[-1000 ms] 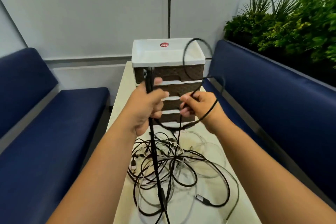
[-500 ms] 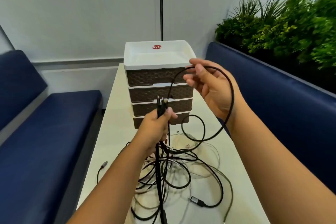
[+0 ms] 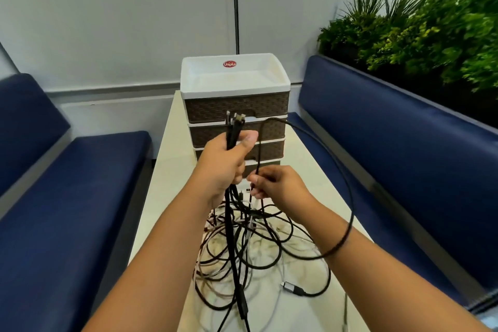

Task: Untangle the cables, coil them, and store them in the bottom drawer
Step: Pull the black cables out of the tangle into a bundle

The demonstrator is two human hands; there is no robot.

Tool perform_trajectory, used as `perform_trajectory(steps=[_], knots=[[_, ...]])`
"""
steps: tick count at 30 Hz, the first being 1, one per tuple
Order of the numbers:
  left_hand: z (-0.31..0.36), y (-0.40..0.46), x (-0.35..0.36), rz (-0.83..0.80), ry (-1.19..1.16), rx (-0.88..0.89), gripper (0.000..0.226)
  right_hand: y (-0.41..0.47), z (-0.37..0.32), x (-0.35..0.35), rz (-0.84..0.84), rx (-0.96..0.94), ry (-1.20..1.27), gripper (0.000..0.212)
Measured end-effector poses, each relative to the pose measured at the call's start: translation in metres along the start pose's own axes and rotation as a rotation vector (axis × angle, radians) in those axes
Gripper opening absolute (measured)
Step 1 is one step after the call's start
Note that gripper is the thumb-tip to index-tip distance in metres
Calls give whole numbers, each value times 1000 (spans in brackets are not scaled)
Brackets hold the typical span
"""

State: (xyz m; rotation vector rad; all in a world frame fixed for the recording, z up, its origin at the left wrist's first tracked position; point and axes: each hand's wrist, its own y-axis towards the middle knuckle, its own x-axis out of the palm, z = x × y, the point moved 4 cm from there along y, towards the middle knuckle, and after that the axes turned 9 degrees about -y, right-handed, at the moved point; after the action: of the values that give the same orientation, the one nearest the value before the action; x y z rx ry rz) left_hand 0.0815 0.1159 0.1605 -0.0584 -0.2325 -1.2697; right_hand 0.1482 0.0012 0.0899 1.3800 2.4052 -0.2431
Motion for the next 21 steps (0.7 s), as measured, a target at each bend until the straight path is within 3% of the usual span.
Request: perform_trajectory(steps=[4, 10, 16, 21], knots=[[-21, -3, -21, 106, 17, -69, 14, 1, -5, -4, 43, 45, 370, 16], [-100, -7, -50, 162, 253, -374, 8, 2, -16, -2, -18, 28, 309, 15], [-127, -12, -50, 146, 637, -268, 23, 9, -11, -2, 69, 42, 303, 20], [-129, -10, -50, 139, 691, -248, 23, 12, -10, -12, 154, 41, 294, 22]])
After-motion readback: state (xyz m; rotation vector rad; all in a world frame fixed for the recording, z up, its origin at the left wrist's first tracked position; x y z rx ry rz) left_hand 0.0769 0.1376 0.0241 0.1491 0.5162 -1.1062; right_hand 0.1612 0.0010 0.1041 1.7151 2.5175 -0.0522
